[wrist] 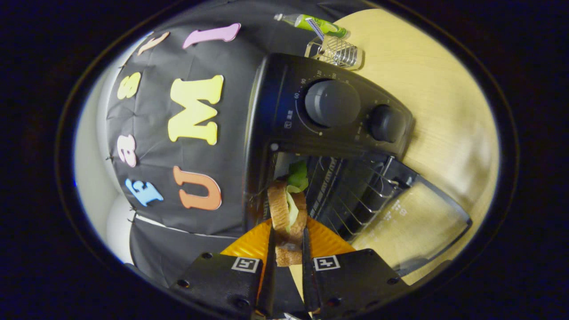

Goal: Open the toaster oven, put the food inside, and close the toaster oven door.

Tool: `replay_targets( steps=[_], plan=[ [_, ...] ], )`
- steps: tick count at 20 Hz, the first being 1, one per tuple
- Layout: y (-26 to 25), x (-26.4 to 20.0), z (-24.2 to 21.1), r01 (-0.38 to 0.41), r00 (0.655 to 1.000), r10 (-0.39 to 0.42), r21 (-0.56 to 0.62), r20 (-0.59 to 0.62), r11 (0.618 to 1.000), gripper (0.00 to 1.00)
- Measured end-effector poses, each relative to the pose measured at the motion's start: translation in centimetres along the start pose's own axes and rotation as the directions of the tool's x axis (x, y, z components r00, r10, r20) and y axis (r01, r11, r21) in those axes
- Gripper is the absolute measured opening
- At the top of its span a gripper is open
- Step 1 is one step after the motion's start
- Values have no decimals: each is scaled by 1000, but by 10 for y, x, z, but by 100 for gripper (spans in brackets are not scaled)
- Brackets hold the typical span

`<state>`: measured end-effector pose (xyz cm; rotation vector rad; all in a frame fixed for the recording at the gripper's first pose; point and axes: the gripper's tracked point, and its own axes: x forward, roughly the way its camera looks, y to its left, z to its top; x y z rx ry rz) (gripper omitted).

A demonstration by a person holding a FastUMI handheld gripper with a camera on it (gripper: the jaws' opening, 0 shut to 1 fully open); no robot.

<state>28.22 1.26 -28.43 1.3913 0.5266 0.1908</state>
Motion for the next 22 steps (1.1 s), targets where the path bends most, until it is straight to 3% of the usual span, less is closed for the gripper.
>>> replay_targets(
  steps=[7, 12, 16, 22],
  plan=[
    [-14, 43, 9, -35, 997, 35, -8, 75, 999, 35],
    [-17, 47, -10, 5, 1000, 0, -160, 28, 987, 54],
    [-24, 48, -25, 63, 997, -78, -365, -25, 929, 69],
    [-23, 31, -48, 110, 976, -193, -548, -96, 829, 91]
  ],
)
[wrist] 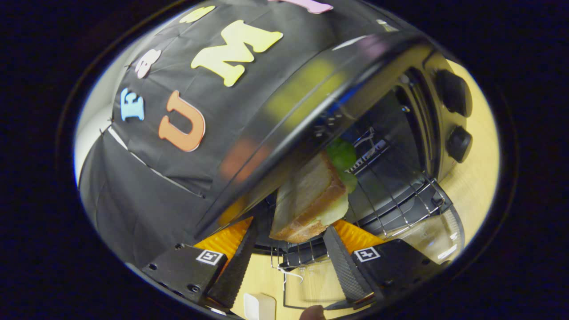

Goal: Open the toaster oven, put the food inside, and close the toaster oven door.

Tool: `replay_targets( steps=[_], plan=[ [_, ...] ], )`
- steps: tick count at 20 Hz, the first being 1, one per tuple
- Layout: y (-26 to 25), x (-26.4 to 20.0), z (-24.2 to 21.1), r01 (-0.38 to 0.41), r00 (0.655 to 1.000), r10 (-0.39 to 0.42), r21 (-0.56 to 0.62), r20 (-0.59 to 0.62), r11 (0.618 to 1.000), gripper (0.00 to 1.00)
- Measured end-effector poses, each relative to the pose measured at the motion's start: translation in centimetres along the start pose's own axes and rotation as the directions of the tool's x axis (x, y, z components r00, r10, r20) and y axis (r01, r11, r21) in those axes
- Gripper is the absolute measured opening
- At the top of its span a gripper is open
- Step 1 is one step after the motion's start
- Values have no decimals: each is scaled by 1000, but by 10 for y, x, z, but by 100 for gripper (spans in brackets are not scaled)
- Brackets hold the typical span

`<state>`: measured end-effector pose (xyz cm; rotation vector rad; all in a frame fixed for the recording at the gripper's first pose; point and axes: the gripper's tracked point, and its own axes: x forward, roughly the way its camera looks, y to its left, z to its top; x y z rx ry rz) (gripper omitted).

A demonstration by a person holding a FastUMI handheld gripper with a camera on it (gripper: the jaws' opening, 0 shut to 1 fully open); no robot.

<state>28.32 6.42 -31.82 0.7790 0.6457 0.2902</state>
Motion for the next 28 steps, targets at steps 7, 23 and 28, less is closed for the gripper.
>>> replay_targets(
  steps=[7, 23, 28],
  plan=[
    [-14, -23, -19, 167, 974, -191, -190, -118, 967, 96],
    [3, -133, -17, 269, 957, -288, -470, 32, 840, 99],
    [-11, -172, -51, 272, 961, -257, -497, 100, 824, 99]
  ],
)
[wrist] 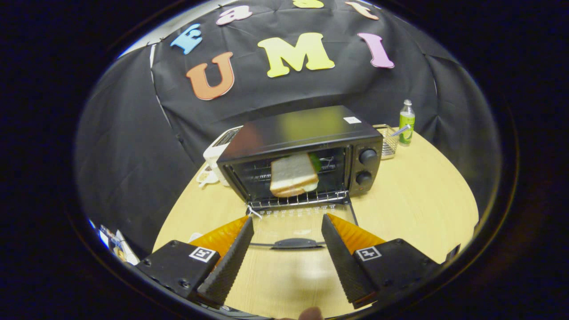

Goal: Open the toaster oven, put the food inside, and close the toaster oven door.

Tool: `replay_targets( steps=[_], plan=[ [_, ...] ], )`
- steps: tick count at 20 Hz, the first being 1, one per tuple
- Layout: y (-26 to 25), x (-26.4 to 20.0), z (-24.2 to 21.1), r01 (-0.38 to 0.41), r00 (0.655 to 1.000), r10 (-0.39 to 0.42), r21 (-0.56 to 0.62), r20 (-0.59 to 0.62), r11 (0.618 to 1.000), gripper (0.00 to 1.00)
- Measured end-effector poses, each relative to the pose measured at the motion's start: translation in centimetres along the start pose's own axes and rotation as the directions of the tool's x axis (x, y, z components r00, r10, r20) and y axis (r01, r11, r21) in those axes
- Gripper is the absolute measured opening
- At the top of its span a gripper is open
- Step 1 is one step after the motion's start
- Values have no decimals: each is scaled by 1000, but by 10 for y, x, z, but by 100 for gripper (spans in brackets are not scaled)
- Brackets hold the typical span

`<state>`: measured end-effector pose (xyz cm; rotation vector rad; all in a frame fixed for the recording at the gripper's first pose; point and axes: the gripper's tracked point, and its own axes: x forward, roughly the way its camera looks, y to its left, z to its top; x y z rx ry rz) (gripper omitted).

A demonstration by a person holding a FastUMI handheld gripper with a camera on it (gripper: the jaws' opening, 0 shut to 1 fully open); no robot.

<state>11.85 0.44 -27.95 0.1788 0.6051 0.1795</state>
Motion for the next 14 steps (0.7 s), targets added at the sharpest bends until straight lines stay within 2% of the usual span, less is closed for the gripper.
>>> replay_targets(
  steps=[3, 8, 14],
  plan=[
    [-17, 4, -34, 49, 999, -49, -37, -11, 998, 99],
    [-44, 31, -80, 111, 991, -112, -19, -74, 994, 99],
    [-55, 66, -103, 147, 981, -151, -46, -119, 988, 99]
  ],
)
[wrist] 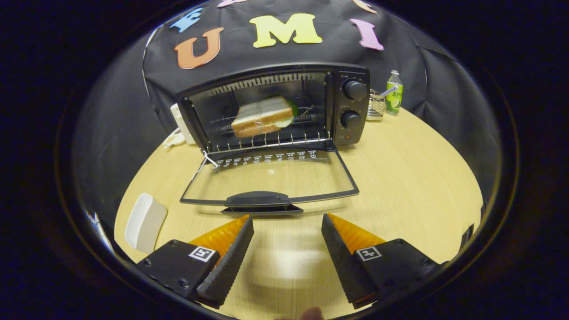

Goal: Open the toaster oven, put the food inside, and close the toaster oven door.

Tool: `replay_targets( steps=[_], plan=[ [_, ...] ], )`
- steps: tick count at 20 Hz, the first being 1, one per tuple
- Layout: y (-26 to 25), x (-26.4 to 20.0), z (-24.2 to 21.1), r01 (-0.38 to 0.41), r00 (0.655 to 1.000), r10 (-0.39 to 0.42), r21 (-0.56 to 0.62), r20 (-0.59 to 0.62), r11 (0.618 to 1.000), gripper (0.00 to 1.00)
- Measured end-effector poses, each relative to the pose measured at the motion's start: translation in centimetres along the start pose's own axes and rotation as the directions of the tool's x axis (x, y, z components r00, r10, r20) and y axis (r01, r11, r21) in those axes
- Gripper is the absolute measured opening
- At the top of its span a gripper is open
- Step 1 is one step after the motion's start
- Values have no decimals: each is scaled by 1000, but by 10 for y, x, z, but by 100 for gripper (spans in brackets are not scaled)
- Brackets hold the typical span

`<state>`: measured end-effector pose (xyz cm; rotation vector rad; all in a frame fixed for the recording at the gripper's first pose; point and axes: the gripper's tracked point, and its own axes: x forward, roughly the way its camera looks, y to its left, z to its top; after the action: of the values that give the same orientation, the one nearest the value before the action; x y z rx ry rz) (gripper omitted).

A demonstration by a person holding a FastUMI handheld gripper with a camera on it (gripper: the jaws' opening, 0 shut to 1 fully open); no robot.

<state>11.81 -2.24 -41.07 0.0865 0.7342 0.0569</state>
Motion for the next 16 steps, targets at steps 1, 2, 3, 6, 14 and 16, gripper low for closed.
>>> replay_targets(
  steps=[1, 2, 3, 6, 14, 16],
  plan=[
    [0, 5, -3, 4, 1000, -4, -9, -7, 1000, 99],
    [-3, 10, -4, 15, 1000, -16, -16, -13, 1000, 99],
    [-5, 14, -6, 23, 1000, -24, -16, -20, 1000, 99],
    [-8, 24, -8, 43, 998, -43, -10, -42, 999, 99],
    [-6, 35, -3, 68, 998, -69, -99, -7, 993, 99],
    [-6, 28, 2, 78, 997, -77, -112, 6, 991, 99]
  ],
)
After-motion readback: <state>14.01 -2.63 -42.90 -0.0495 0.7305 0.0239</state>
